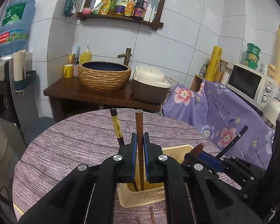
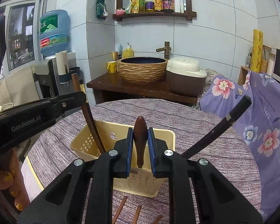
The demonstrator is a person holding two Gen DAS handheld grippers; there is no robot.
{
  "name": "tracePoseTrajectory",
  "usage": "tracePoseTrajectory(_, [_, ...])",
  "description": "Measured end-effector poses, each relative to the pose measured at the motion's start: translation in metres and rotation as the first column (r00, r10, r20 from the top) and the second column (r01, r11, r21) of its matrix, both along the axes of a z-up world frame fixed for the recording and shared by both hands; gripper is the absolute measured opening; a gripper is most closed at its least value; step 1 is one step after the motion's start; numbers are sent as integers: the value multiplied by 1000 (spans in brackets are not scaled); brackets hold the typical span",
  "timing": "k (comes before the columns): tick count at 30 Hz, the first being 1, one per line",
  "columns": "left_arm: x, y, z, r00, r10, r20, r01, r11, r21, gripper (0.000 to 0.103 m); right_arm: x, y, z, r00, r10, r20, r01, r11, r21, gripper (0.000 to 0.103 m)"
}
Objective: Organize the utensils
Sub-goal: 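Open the left tool to release the chopstick while the right tool releases the spoon, then grasp the steel spoon with the left tool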
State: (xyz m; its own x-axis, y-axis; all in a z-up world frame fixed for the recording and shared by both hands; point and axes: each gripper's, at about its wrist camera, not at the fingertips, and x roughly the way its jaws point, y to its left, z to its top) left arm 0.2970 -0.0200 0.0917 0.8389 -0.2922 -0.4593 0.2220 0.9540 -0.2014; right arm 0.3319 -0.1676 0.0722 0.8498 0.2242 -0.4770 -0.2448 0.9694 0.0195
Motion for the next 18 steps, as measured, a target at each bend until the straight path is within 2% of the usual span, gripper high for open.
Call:
tracePoseTrajectory(3, [-1, -1, 0, 1000, -9, -13, 9, 1000, -4, 12, -6, 2, 1, 1000, -6, 23, 7, 1000, -19, 21])
tracePoseTrajectory(4, [-3, 1, 0, 1000, -14, -20, 14, 1000, -11, 16, -10, 1, 2, 999, -6, 36, 7, 1000, -22, 31])
tracePoseTrajectory(6, [-9, 4, 1, 1000, -14, -17, 13, 1000, -20, 43, -21, 1, 6, 998, -6, 64, 7, 1000, -16, 50])
tracePoseTrajectory(8, [-21, 10, 2, 1000, -2, 2, 2, 1000, -16, 51, -38, -1, 10, 994, -16, 110, 19, 999, -26, 50])
tracePoseTrajectory(12, [-41, 25, -2, 1000, -7, -24, 7, 1000, -16, 56, -68, -7, 11, 990, -15, 139, 18, 1000, -20, 50])
tracePoseTrajectory(18, [-78, 42, -32, 996, -3, -92, 6, 1000, 29, 59, -104, -23, -9, 996, -37, 82, 36, 999, 11, 51])
